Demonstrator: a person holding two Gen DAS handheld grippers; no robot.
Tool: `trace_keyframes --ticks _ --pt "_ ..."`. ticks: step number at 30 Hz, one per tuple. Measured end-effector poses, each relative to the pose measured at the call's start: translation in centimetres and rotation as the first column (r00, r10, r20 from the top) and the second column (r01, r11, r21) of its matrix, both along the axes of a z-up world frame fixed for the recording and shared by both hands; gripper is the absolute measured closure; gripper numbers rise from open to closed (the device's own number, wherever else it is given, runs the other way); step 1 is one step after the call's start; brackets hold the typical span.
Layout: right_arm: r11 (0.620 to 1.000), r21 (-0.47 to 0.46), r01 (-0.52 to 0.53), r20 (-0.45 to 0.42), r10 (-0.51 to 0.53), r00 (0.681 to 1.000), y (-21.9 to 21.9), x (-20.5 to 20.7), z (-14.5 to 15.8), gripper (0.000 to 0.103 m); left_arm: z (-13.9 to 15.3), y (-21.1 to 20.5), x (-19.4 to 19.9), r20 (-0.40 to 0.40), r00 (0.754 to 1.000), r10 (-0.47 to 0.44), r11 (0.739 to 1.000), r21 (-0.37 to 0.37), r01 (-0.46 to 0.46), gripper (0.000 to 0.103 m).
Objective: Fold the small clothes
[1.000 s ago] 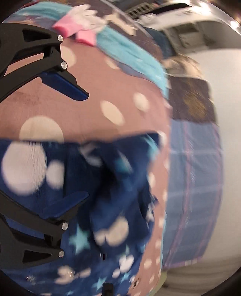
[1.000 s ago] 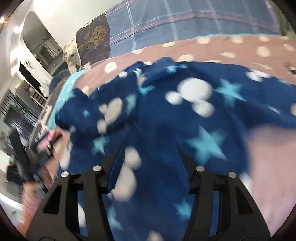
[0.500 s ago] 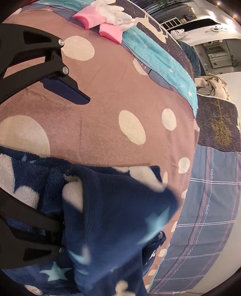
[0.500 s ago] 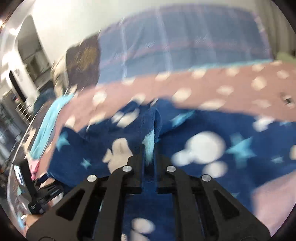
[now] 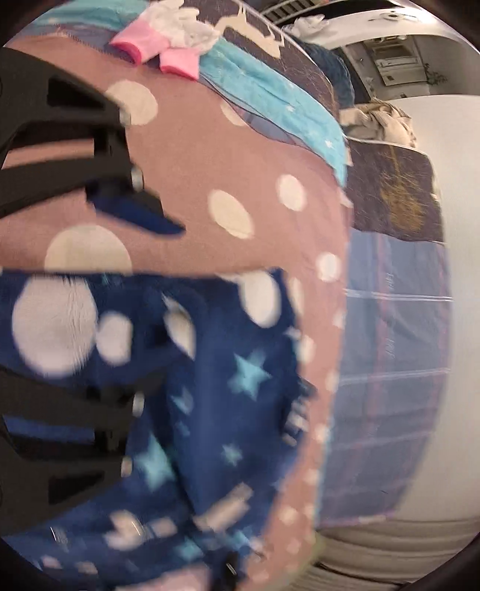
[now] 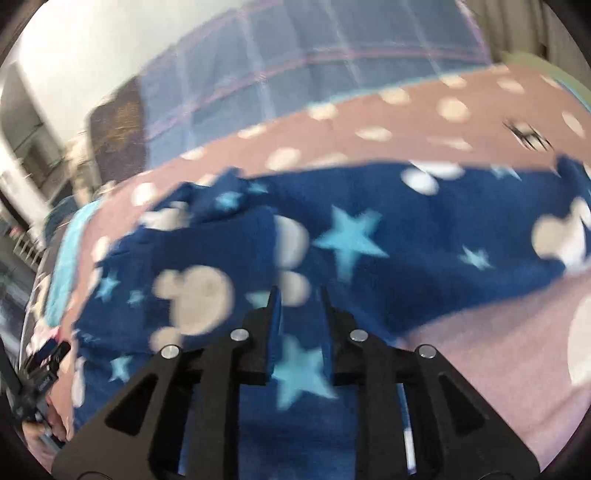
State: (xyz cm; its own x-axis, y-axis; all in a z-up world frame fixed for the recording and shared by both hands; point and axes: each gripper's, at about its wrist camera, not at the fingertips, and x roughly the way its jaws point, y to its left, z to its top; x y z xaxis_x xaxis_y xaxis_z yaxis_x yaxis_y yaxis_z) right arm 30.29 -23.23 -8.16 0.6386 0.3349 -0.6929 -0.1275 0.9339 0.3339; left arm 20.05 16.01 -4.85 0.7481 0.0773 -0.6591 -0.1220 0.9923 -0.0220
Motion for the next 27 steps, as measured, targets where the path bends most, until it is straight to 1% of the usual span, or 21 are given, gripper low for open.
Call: trace_keyframes --ticks 1,2,4,5,6,7,8,9,10,12,13,14,16,18,20,21,22,23,25,26,27 --pt "0.999 0.022 -0.036 0.010 0.036 0.999 0.7 -0.1 0.2 0.082 1.0 -0.1 0.2 0.036 0.999 -0.001 0.999 -0.051 0.003 0.059" --pt "0.997 0.038 -0.068 0.002 0.068 0.998 2.0 0.2 0.1 0.082 1.4 -0.4 0.7 0.060 0.998 -0.003 0.996 -0.086 0.008 0.060" --pt "0.998 -0.010 -0.067 -0.094 0.065 0.993 3.6 1.0 -1.9 0.082 0.9 -1.6 3.0 0.068 0.997 -0.028 0.990 -0.136 0.037 0.060" --pt "0.997 -0.043 -0.065 -0.147 0.058 0.987 4.1 1.3 -3.3 0.085 -0.2 -2.4 4.4 0.039 0.999 -0.028 0.991 -0.131 0.033 0.060" --pt "0.996 -0.052 -0.067 -0.153 0.058 0.986 4.2 1.3 -4.4 0.089 -1.6 -3.2 5.8 -0.007 1.000 -0.023 0.994 -0.110 0.023 0.060" --pt "0.997 -0.043 -0.069 -0.120 0.063 0.991 4.1 1.0 -4.3 0.089 -4.4 -4.4 7.8 -0.099 0.994 -0.039 0.997 -0.077 0.032 0.060" --pt "0.995 -0.046 -0.085 -0.104 0.080 0.991 3.7 0.5 -4.1 0.090 -6.1 -5.0 8.5 -0.139 0.989 -0.044 0.998 -0.050 0.037 0.058" --pt "0.994 -0.045 -0.098 -0.109 0.093 0.990 3.2 0.1 -3.8 0.092 -7.0 -5.8 8.7 -0.123 0.992 -0.035 0.999 0.001 0.036 0.058" --pt "0.995 -0.031 -0.092 -0.105 0.088 0.991 2.2 -0.4 -3.2 0.093 -6.5 -6.5 8.5 -0.113 0.993 -0.032 0.998 0.042 0.037 0.057" --pt "1.000 0.011 0.020 -0.030 -0.020 0.999 -2.3 -1.9 -1.1 0.090 -6.4 -7.0 8.4 -0.109 0.993 -0.034 0.997 0.066 0.041 0.055" --pt "0.997 0.033 0.070 0.003 -0.070 0.998 -4.4 -2.4 -0.2 0.088 -6.7 -6.9 8.5 -0.109 0.993 -0.036 0.998 0.051 0.042 0.055" --pt "0.982 0.070 0.174 0.040 -0.177 0.983 -8.3 -3.1 0.8 0.083 -6.6 -6.6 8.5 -0.109 0.993 -0.038 0.999 0.032 0.042 0.055" --pt "0.912 0.137 0.387 0.049 -0.396 0.917 -15.2 -4.3 1.5 0.075 -6.7 -6.3 8.6 -0.106 0.993 -0.042 0.999 0.005 0.043 0.055" --pt "0.778 0.207 0.594 -0.016 -0.604 0.797 -22.5 -5.8 1.0 0.074 -6.6 -6.1 8.7 -0.104 0.994 -0.043 0.999 -0.003 0.043 0.055" --pt "0.661 0.247 0.708 -0.081 -0.714 0.695 -27.6 -7.0 -0.3 0.073 -6.7 -6.2 8.8 -0.105 0.994 -0.043 0.999 0.003 0.043 0.055" --pt "0.631 0.233 0.740 -0.097 -0.742 0.664 -28.9 -7.0 -0.8 0.063 -6.7 -6.3 8.7 -0.105 0.994 -0.043 0.999 0.004 0.043 0.054" --pt "0.619 0.216 0.755 -0.107 -0.754 0.648 -29.6 -6.7 -1.0 0.051 -6.6 -6.2 8.6 -0.105 0.994 -0.043 0.999 0.004 0.043 0.054" --pt "0.616 0.206 0.761 -0.116 -0.756 0.644 -30.2 -6.0 -1.5 0.031 -6.6 -6.2 8.6 -0.105 0.994 -0.043 0.999 0.002 0.043 0.054" --pt "0.605 0.211 0.768 -0.111 -0.765 0.634 -31.0 -4.9 -2.1 0.030 -6.7 -6.0 8.4 -0.102 0.994 -0.044 0.999 -0.004 0.044 0.054" --pt "0.582 0.215 0.784 -0.101 -0.785 0.611 -31.4 -4.1 -2.2 0.030 -6.7 -6.0 8.4 -0.100 0.994 -0.045 0.999 -0.009 0.045 0.054" --pt "0.564 0.223 0.795 -0.099 -0.799 0.594 -31.5 -3.7 -2.1 0.038 -6.7 -5.8 8.4 -0.099 0.994 -0.046 0.999 -0.013 0.045 0.054"
